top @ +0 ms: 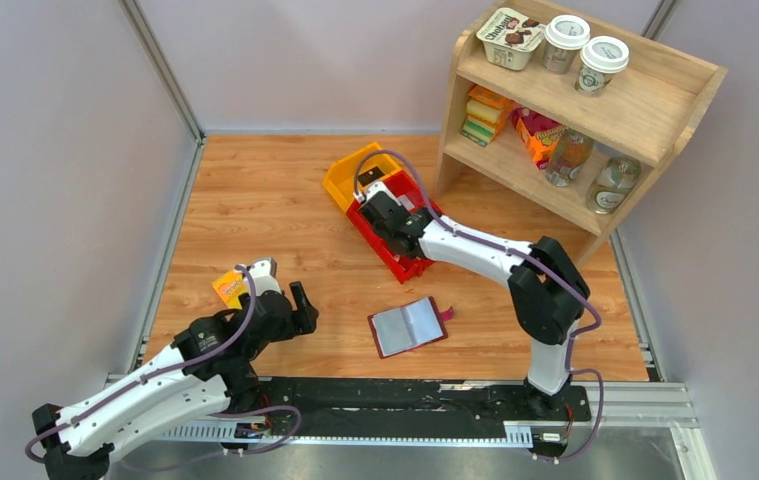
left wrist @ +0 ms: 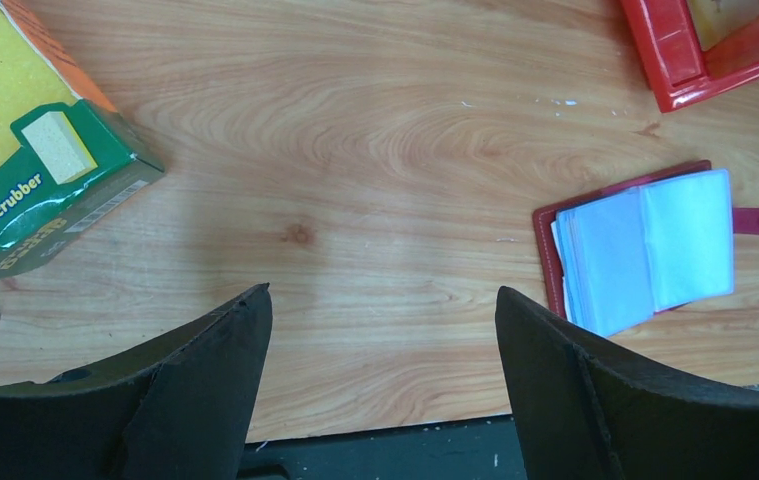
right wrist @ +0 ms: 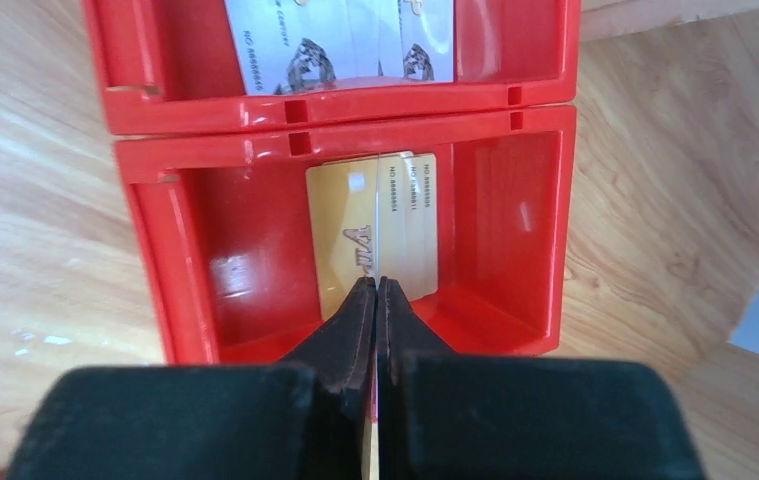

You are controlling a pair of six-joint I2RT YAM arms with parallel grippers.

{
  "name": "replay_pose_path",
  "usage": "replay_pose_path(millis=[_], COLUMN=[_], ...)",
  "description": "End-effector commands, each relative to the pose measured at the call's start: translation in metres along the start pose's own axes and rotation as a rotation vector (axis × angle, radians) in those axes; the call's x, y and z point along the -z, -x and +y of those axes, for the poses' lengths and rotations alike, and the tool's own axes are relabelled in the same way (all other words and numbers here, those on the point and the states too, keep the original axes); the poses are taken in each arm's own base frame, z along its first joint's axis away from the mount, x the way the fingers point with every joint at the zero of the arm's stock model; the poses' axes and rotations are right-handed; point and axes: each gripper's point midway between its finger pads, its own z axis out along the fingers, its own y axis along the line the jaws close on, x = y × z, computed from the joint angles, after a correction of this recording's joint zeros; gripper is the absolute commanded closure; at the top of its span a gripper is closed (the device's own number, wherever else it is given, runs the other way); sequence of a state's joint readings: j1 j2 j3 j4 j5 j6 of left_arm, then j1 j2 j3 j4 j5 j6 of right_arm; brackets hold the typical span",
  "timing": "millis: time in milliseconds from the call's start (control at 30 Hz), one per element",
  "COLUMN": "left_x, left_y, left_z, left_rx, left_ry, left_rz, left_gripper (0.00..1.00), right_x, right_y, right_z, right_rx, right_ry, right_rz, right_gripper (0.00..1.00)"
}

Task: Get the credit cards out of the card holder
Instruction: Place the credit card in the storage box, then remove the credit card from the card holder.

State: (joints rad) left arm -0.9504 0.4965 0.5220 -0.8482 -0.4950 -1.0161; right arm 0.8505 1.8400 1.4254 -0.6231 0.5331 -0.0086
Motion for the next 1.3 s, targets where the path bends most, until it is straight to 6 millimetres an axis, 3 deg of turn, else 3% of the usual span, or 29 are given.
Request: replay_pose_path(millis=[0,233,400,533,733,800,967,1033,1200,1267], left_x=[-0.003,-0.002,-0.001,-0.001,-0.006,-0.009,-0.020,-0.025,-0.042,-0.049], left_y=[0.005,0.011,0.015,0.014,0.009,0.007,-0.010,-0.017,-0.034,-0.042], left_z=[-0.006,-0.001,-0.003,-0.003,-0.012,-0.020,-0.041,-0.051,-0.075,-0.084], left_rx=[0.002,-0.033,-0.048,-0.041,-0.041,-0.034,-0.018,-0.013,0.007,0.017], left_ry=[0.002,0.063,0.078,0.077,0.052,0.029,-0.049,-0.081,-0.143,-0.163], left_rz=[-0.005,-0.008,-0.007,-0.005,0.023,0.035,0.107,0.139,0.208,0.239], left_gripper=[0.11,0.11,0.11,0.11,0.12,0.12,0.12,0.13,0.17,0.25], right_x=[-0.011,-0.033,-0.032,-0.010,0.046,0.065,0.097,0.100,0.104,0.104], right_y=[0.009,-0.007,-0.007,0.007,0.023,0.018,-0.027,-0.049,-0.078,-0.090], right_z=[-0.012,0.003,0.027,0.031,0.020,0.022,0.047,0.061,0.094,0.105], right_rx=[0.115,0.205,0.222,0.174,0.033,-0.058,-0.269,-0.334,-0.445,-0.434], right_ry=[-0.116,-0.174,-0.095,-0.028,0.054,0.118,0.338,0.413,0.553,0.563], right_rz=[0.004,0.057,0.048,0.000,-0.091,-0.102,-0.088,-0.060,-0.014,0.009], right_gripper=[1.00,0.98,0.72,0.55,0.45,0.39,0.25,0.22,0.19,0.18])
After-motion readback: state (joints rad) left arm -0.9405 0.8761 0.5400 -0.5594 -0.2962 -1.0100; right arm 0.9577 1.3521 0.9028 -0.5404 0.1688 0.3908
